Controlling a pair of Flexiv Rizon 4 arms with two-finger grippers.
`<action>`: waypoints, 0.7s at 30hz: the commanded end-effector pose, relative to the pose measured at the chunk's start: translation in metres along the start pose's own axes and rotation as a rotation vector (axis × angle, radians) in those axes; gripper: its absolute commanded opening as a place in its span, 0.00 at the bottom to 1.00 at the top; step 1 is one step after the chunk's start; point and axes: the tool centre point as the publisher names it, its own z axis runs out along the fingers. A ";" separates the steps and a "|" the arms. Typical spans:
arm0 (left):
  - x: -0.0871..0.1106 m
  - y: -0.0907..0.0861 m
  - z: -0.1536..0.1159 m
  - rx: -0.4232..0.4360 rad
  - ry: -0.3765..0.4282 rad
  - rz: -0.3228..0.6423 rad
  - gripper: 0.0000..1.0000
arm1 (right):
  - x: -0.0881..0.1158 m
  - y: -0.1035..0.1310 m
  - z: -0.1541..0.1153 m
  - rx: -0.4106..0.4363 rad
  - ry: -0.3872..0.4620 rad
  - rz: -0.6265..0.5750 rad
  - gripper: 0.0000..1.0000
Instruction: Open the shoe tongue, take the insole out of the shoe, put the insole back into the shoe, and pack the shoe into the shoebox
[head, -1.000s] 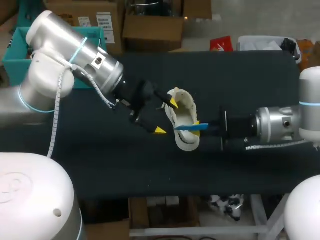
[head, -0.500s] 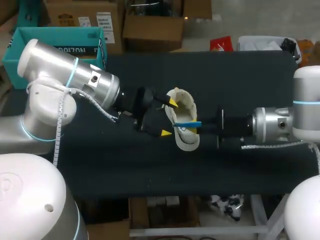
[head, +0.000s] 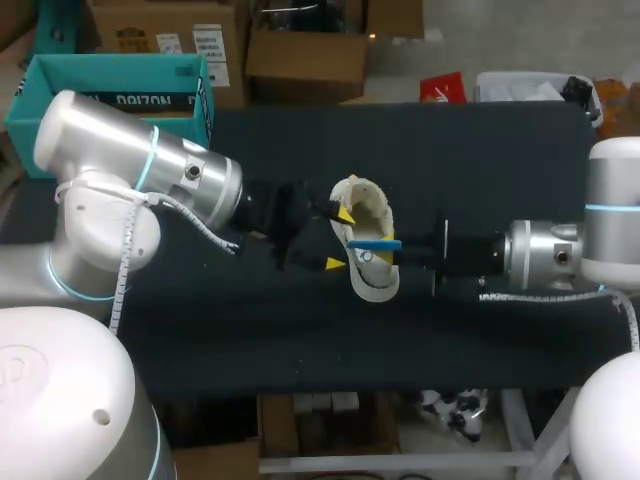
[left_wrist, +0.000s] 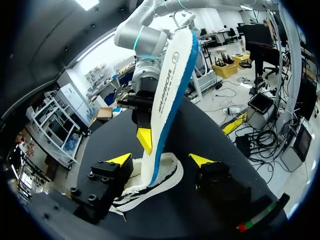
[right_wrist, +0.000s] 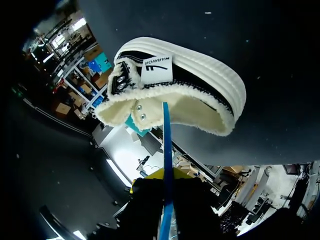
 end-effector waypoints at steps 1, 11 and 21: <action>-0.004 0.008 0.017 -0.016 0.004 -0.010 0.31 | -0.002 0.002 0.001 0.010 0.013 -0.003 0.00; -0.018 0.021 0.043 -0.035 0.005 -0.018 0.34 | 0.000 0.002 0.007 0.016 0.008 0.000 0.00; -0.022 0.022 0.055 -0.038 -0.001 -0.012 0.00 | 0.001 -0.001 0.009 0.018 0.004 -0.001 0.00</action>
